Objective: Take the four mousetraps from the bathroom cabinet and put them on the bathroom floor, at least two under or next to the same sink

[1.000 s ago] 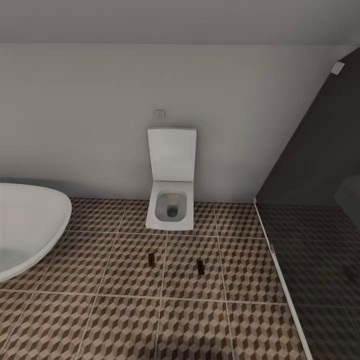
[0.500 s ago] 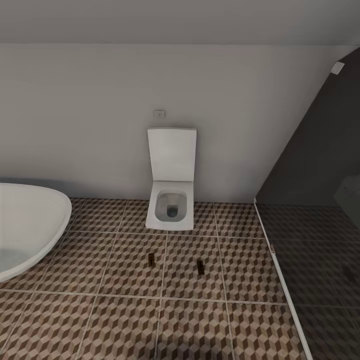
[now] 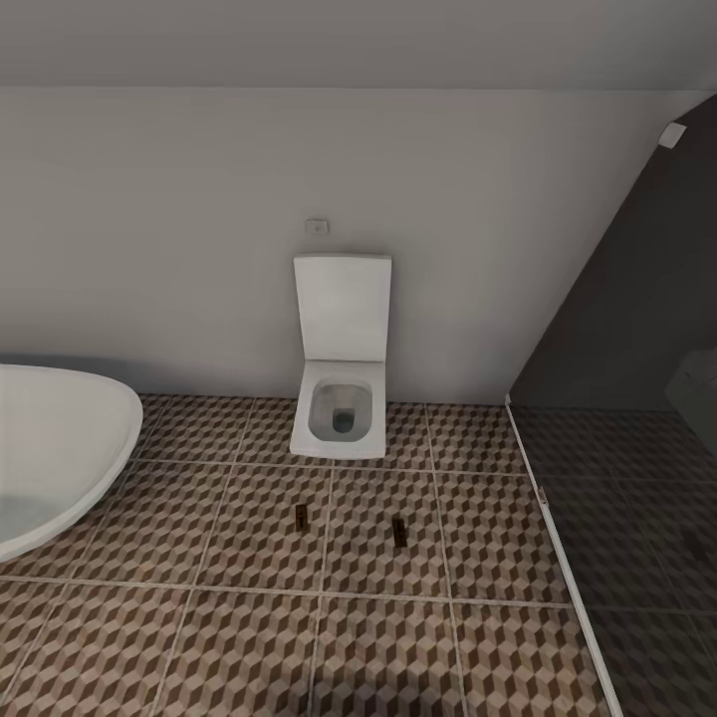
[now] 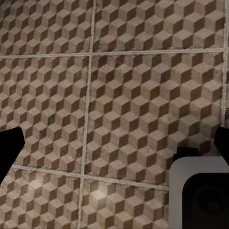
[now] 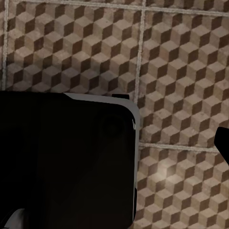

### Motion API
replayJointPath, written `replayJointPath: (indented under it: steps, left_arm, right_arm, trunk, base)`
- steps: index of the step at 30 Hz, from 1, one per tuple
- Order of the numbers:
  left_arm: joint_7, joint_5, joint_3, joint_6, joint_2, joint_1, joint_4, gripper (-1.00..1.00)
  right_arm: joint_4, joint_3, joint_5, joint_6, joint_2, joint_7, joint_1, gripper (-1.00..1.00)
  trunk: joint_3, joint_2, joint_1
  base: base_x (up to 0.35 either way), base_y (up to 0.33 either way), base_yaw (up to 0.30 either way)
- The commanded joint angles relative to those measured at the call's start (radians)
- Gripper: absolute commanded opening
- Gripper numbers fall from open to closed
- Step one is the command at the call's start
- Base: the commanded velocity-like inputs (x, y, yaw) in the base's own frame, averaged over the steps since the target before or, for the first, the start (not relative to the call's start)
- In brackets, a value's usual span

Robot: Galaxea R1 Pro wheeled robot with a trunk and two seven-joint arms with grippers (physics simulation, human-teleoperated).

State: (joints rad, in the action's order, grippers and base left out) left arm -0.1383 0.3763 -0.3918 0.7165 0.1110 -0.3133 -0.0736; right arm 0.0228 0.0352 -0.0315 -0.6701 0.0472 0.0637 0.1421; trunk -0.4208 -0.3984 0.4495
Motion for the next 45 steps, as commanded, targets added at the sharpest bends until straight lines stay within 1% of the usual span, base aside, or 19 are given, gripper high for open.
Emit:
replayJointPath:
  steps: [1, 45]
  left_arm:
    - [-0.004, 0.003, -0.009, 0.004, -0.001, -0.001, -0.003, 1.00]
    - [-0.004, 0.003, -0.009, 0.004, -0.001, -0.001, -0.003, 1.00]
  right_arm:
    - [-0.001, 0.003, -0.004, -0.003, 0.000, 0.004, 0.001, 1.00]
    - [-0.001, 0.003, -0.004, -0.003, 0.000, 0.004, 0.001, 1.00]
  trunk:
    - [-0.001, -0.002, 0.000]
    - [-0.001, -0.002, 0.000]
  base:
    - [0.000, 0.000, 0.000]
    - [0.000, 0.000, 0.000]
